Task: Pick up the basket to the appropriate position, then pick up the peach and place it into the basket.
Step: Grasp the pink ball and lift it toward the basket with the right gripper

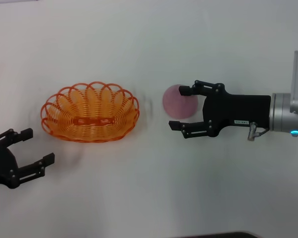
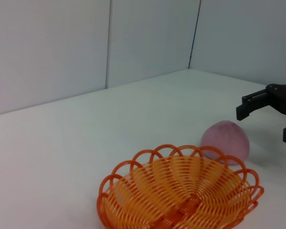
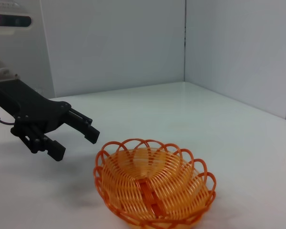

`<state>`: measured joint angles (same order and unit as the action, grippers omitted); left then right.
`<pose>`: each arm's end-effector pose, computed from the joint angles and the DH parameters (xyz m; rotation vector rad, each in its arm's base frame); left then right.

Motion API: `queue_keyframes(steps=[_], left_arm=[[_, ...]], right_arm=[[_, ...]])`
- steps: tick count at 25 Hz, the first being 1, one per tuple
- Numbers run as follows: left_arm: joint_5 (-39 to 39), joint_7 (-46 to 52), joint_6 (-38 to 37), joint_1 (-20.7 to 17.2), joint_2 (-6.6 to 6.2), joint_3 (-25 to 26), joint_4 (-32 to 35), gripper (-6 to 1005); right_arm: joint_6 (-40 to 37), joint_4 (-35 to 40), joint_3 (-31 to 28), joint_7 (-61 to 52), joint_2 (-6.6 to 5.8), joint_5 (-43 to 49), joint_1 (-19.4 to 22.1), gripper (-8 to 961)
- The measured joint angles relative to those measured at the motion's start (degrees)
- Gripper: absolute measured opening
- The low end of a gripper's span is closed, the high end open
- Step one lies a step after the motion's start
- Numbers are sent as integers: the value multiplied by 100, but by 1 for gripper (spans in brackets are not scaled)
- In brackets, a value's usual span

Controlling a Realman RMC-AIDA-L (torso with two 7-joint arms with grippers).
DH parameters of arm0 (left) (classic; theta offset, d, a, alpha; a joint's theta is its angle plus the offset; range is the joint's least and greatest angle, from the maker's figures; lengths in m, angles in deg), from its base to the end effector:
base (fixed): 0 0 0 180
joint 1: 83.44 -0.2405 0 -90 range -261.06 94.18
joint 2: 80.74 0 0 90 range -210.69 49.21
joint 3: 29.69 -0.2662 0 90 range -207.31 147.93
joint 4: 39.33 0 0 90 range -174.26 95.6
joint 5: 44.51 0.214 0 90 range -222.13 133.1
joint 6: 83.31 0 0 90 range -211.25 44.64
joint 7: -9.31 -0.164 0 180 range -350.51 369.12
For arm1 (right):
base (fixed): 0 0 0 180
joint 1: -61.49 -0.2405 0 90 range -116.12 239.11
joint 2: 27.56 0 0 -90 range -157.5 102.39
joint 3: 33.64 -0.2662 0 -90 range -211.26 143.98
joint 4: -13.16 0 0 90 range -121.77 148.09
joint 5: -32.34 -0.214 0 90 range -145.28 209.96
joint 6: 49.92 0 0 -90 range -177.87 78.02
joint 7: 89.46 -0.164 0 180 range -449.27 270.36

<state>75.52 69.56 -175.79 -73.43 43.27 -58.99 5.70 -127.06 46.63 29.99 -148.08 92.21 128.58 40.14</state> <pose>-0.3592 0.2330 -0.0163 -2.5311 -0.6049 -0.5303 0.2854 0.3063 -0.0761 -2.7385 0.3302 0.5995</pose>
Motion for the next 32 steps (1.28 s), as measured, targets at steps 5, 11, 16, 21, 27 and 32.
queue_keyframes(steps=[5,11,16,21,27,32], left_arm=[[3,14,0,20,-7,4,-3,833],[3,16,0,1,-9,4,-3,831],[3,18,2,-11,-2,4,-3,832],[3,21,3,-5,0,4,-3,833],[3,22,3,17,0,4,-8,832],[3,22,2,35,-5,3,-18,832]], right_arm=[[-156,74,-82,-589,-65,2,36,946],[-502,384,-386,-1410,-204,57,194,946],[-726,453,-747,-1970,-273,204,196,946],[-764,504,-882,-2629,-315,681,5,945],[-840,836,-926,-3545,-375,1210,-183,945],[-1102,1002,-1311,-4150,-421,1812,-465,945]])
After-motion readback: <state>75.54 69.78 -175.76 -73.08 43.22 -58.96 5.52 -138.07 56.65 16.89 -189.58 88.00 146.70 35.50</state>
